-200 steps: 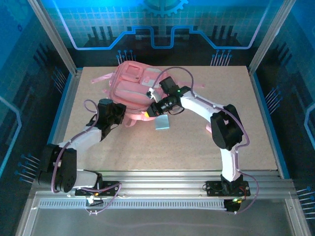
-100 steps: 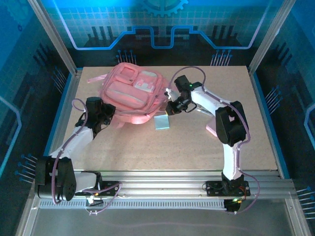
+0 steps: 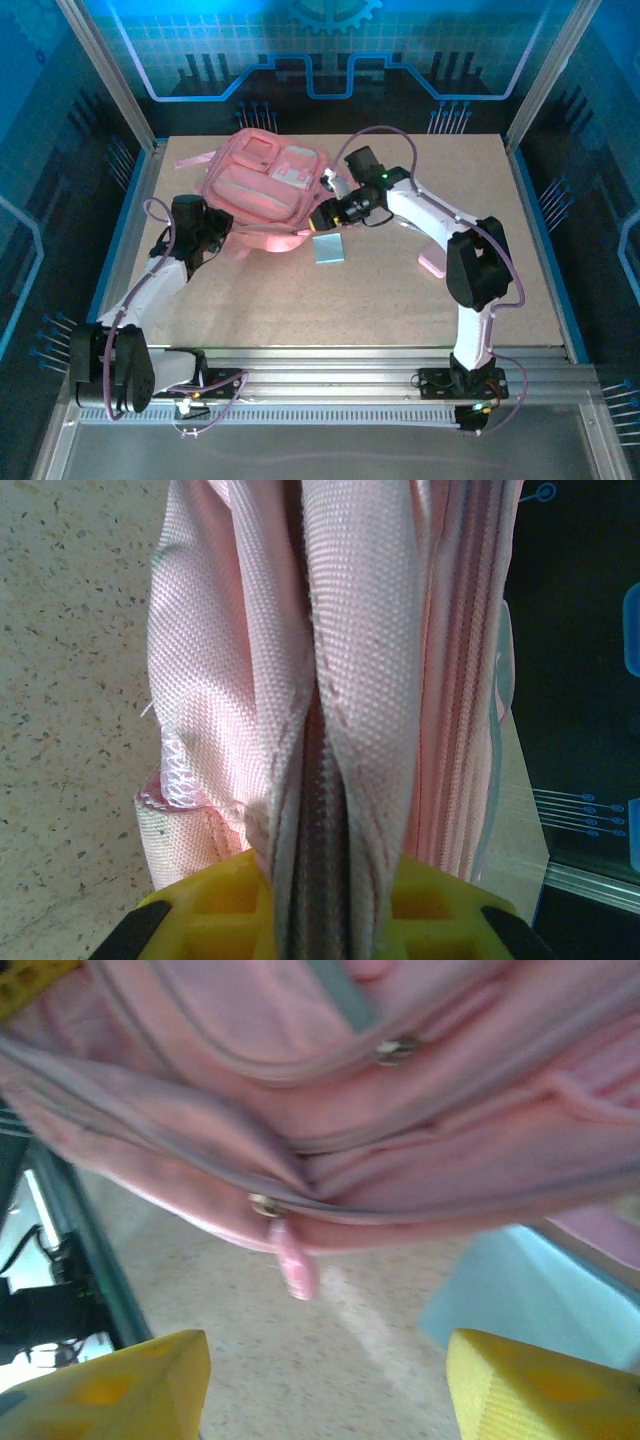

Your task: Pack the student bag

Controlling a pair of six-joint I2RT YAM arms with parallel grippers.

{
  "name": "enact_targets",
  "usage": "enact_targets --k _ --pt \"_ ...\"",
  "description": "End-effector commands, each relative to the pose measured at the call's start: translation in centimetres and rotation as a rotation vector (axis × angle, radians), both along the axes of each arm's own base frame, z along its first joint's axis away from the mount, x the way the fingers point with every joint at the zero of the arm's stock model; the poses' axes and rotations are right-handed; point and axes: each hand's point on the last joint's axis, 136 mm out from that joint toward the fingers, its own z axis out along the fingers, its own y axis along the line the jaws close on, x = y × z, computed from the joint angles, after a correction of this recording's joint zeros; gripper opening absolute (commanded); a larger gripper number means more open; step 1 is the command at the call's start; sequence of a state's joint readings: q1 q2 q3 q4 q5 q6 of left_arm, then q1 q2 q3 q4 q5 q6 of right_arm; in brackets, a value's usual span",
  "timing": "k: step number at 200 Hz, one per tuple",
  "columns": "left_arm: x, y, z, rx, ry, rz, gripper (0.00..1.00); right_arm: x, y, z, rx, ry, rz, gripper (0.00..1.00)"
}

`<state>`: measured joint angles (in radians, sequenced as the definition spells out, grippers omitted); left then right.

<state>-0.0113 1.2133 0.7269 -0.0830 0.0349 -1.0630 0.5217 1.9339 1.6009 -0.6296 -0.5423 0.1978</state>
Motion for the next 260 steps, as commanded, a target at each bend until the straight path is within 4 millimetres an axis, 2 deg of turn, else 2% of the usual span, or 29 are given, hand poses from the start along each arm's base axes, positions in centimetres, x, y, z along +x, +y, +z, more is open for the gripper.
enact_targets --k 1,26,51,76,103,151,171,197,219,260 --pt "1.6 0.5 4.3 0.019 -0.165 0.002 0.00 -1.5 2.2 0.3 0.075 0.077 0.023 0.65" --pt "1.5 0.6 4.0 0.006 -0.172 0.019 0.00 -2.6 3.4 -0.6 0.079 0.096 0.035 0.62" --pt "1.4 0.5 3.7 -0.002 -0.166 0.018 0.00 -2.7 4.2 -1.2 0.097 0.112 0.037 0.53" --pt "1.3 0.4 3.7 -0.012 -0.165 0.016 0.00 -2.6 4.8 -2.1 0.086 0.118 0.038 0.52" --pt "1.3 0.3 3.9 -0.021 -0.174 0.012 0.00 -1.8 4.3 -3.4 0.038 0.094 0.008 0.57" --pt "1.1 0.4 3.9 -0.019 -0.170 0.017 0.00 -0.1 2.2 -4.0 -0.076 0.008 -0.052 0.61" --pt "1.0 0.4 4.1 -0.020 -0.175 0.020 0.00 0.5 2.6 -3.8 -0.062 -0.006 -0.048 0.62" --pt "1.0 0.5 4.1 -0.016 -0.172 0.023 0.00 0.0 4.7 -2.7 0.012 -0.011 -0.006 0.57" --pt "0.8 0.6 3.8 -0.013 -0.164 0.026 0.00 -1.0 5.8 -2.2 0.033 -0.013 0.032 0.49" --pt "0.6 0.6 3.0 -0.008 -0.146 0.027 0.00 -1.4 6.0 -2.4 0.043 -0.013 0.047 0.33"
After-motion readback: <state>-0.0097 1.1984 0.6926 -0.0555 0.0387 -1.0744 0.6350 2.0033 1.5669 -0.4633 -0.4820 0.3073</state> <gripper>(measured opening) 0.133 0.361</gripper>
